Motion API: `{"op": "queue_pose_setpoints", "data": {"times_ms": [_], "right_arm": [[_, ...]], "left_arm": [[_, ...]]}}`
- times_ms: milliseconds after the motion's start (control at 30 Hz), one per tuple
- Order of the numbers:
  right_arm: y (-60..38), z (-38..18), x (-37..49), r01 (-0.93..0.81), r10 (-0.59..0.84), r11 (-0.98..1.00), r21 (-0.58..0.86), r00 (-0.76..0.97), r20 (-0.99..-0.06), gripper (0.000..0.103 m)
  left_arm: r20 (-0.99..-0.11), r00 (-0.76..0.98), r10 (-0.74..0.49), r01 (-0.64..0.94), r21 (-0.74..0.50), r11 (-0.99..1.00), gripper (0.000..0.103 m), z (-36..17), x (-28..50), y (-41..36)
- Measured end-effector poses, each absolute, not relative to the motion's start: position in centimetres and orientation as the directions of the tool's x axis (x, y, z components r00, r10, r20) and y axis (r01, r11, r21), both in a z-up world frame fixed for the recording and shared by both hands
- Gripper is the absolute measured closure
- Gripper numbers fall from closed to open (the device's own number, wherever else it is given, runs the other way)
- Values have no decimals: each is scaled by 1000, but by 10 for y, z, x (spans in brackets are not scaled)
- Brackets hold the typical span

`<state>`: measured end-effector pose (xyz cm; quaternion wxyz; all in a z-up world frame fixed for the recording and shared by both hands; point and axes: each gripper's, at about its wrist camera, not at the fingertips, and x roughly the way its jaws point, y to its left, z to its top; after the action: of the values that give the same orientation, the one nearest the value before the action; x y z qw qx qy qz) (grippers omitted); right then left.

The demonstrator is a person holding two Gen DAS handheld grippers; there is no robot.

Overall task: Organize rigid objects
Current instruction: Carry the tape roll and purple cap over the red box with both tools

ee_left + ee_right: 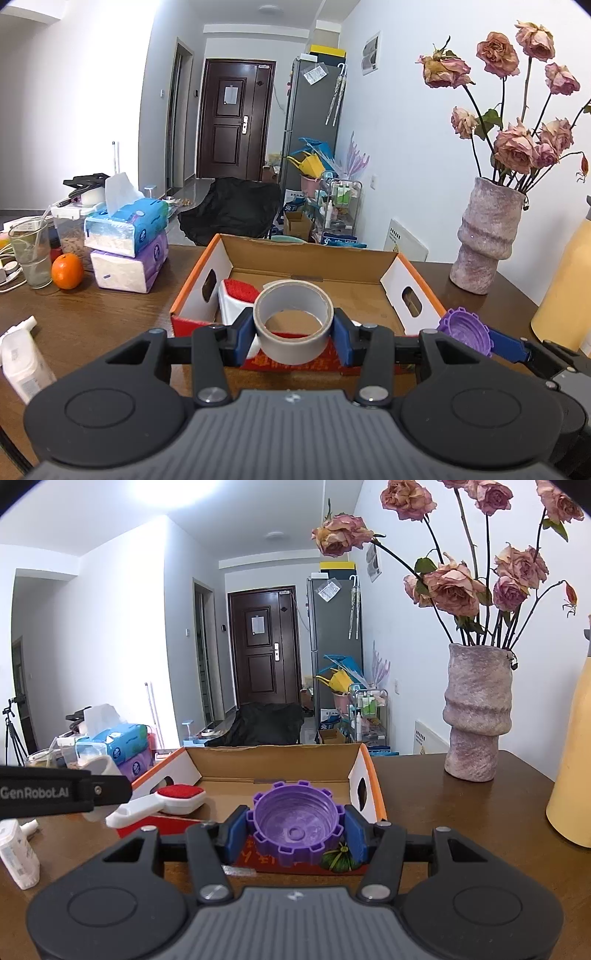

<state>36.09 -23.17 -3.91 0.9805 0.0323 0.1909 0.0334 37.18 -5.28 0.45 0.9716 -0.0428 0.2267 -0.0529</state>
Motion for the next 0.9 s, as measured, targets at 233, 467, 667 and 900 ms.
{"op": "queue_pose_setpoints", "data": {"times_ms": [233,467,667,900], "right_arm": [[-236,-40,377,-43,66,997,69,923,-378,50],[-237,-40,399,-44,67,997,68,924,-375,50],[-236,-42,420,-44,65,997,63,923,-378,50],[-234,-44,443,-46,64,997,57,922,-382,50]], "left_arm": [[-437,891,-126,84,-113,990,58,4,392,-59],[-443,888,-122,81,-112,990,58,2,415,-63],[-448,886,-115,73,-109,991,58,0,437,-66],[-453,884,-112,71,-108,992,58,-3,460,-68]]}}
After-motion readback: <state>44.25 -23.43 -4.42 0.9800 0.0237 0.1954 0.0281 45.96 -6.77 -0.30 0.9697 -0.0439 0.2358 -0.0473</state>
